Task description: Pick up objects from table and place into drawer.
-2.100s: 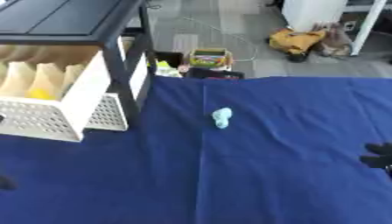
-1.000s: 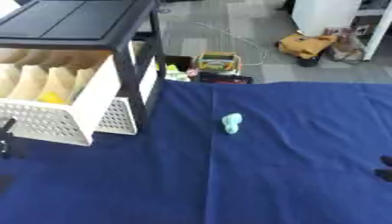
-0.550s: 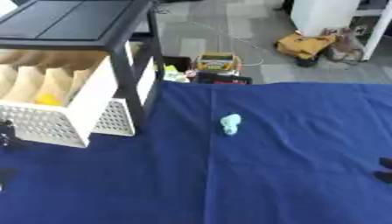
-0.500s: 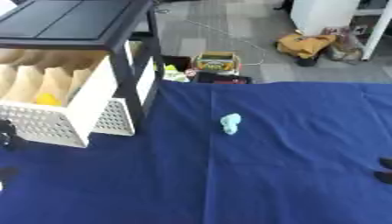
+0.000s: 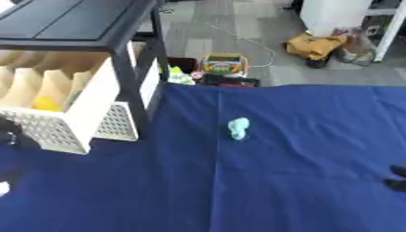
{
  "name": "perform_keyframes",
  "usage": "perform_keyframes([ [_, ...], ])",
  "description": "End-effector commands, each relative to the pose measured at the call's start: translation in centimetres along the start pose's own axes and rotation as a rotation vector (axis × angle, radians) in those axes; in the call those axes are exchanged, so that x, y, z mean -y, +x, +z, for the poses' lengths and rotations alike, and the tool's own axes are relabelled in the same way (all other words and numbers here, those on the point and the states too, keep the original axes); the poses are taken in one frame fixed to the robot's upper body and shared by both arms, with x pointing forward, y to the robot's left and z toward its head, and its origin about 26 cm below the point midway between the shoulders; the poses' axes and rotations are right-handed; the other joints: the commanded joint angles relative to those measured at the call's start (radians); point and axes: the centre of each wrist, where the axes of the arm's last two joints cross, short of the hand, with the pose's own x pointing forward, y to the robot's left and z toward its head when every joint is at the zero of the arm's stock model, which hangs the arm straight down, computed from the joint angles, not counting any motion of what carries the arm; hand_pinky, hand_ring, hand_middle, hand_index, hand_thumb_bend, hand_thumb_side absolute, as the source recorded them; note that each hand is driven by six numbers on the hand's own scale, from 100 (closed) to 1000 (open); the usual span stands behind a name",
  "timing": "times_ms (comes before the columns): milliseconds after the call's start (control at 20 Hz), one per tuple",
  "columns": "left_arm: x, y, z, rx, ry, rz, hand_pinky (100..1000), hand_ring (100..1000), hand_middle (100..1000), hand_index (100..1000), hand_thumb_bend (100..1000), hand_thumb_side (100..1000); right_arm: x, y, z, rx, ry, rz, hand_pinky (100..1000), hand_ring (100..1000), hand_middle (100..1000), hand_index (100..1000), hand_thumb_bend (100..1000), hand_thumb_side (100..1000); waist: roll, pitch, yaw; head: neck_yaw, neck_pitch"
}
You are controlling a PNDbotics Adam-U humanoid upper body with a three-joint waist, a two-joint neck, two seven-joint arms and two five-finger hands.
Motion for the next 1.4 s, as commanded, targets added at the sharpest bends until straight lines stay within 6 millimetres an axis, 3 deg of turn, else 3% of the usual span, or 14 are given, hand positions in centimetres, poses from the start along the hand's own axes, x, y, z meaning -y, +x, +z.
perform_keyframes([
  [50,-0.4,-0.5,0.0,-0.027,0.022,-0.032,698,529,541,780,100,671,0.1,0.4,-0.5,0.020,0.003,0.004,676,767,514,792,100,951,-0.002,-0.014,-0.001,0.004,-0.013],
  [1400,-0.3,-1.7,-3.0,-0.032,0.241,-0.006,697,545,565,799,100,643,-0.3,0.4,-0.3,0.014,-0.011,0.006,677,767,510,789,100,942,-0.002,0.005,-0.021,0.020,-0.041],
])
